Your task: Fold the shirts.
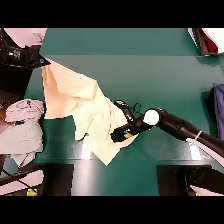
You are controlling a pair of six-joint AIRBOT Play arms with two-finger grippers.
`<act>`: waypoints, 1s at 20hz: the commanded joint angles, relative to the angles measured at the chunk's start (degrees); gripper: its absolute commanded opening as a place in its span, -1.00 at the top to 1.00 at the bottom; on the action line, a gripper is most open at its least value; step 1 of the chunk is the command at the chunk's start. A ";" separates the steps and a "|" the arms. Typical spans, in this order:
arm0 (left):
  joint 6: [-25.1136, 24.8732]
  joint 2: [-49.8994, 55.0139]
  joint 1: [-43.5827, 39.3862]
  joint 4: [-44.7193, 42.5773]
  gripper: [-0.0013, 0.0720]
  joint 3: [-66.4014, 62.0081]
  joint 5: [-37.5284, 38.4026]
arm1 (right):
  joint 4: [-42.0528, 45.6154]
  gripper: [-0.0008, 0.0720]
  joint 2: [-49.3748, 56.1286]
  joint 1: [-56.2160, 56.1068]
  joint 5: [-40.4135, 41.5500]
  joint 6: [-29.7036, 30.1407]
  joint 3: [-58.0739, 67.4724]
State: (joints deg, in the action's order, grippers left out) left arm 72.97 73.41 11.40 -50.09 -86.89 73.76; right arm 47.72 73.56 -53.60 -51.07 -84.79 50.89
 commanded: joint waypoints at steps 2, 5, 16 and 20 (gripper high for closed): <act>2.27 -1.14 0.07 1.16 0.90 -3.39 0.13 | 4.07 0.93 -8.09 4.55 2.84 -0.33 0.46; 3.78 -4.22 0.07 2.80 0.90 -13.40 -0.98 | 10.47 0.93 -20.20 17.97 0.66 -2.43 6.27; 3.58 -22.27 0.07 12.76 0.90 -34.12 -16.92 | 14.91 0.93 -37.05 68.06 0.44 4.39 45.86; 3.61 -26.47 0.07 13.79 0.90 -34.23 -17.99 | 14.93 0.93 -36.98 77.26 -2.80 5.84 54.01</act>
State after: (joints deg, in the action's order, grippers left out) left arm 76.58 50.13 11.42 -37.45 -120.64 57.67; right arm 62.39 37.17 16.75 -52.12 -80.18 98.98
